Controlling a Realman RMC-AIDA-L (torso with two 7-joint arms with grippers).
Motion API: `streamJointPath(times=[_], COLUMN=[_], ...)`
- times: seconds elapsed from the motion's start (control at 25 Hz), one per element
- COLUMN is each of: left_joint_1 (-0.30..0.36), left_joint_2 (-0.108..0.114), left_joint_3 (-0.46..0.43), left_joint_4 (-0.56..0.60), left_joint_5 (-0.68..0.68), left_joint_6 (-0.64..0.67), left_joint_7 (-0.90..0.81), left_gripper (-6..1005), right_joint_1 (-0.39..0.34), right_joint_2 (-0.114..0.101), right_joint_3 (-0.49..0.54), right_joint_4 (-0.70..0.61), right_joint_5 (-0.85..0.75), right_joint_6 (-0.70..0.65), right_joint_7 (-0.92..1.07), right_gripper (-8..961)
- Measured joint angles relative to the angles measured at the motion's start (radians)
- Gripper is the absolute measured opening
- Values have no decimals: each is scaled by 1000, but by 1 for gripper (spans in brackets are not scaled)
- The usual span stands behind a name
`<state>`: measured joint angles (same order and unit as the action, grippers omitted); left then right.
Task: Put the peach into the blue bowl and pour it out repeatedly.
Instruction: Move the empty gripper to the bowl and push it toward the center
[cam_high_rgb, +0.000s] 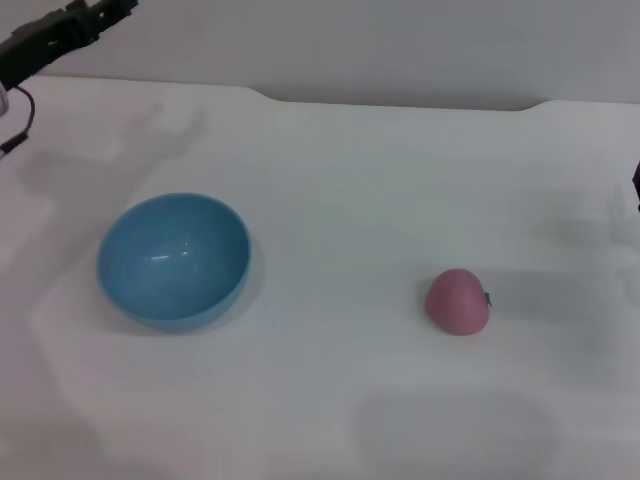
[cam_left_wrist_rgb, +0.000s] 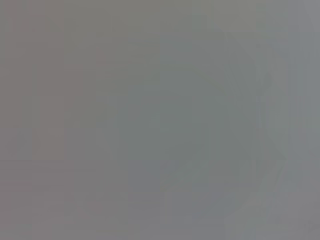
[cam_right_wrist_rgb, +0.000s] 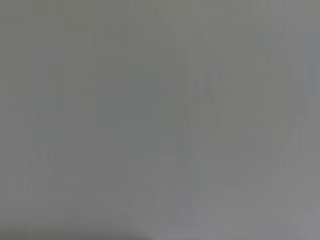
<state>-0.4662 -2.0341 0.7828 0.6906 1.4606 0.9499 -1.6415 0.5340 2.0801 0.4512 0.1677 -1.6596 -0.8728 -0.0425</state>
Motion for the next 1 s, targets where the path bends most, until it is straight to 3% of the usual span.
streamJointPath(times=[0.08,0.2,0.32,0.36,0.4,0.56,0.8,1.0], left_joint_1=[20,53,59,56,56,52,22,-35], left_joint_2=[12,70,125,143,143,135,77,39], left_joint_3=[42,130,162,159,159,154,154,162], left_joint_4=[46,147,244,323,323,482,660,689], left_joint_5=[16,138,329,474,474,696,977,1117], left_joint_6=[-1,29,114,199,199,345,553,707], left_joint_7=[-72,-297,-519,-638,-638,-786,-920,-931], left_gripper=[797,797,797,797,797,797,796,796], right_joint_1=[-2,-6,-7,-8,-8,-8,2,14], right_joint_2=[0,0,1,1,1,1,2,0], right_joint_3=[1,8,10,10,10,12,23,24], right_joint_4=[-1,-1,-2,-2,-2,1,4,4], right_joint_5=[0,0,0,0,0,0,0,0], right_joint_6=[0,0,1,1,1,2,5,13], right_joint_7=[0,0,0,0,0,0,0,0], right_gripper=[521,521,521,521,521,521,521,520])
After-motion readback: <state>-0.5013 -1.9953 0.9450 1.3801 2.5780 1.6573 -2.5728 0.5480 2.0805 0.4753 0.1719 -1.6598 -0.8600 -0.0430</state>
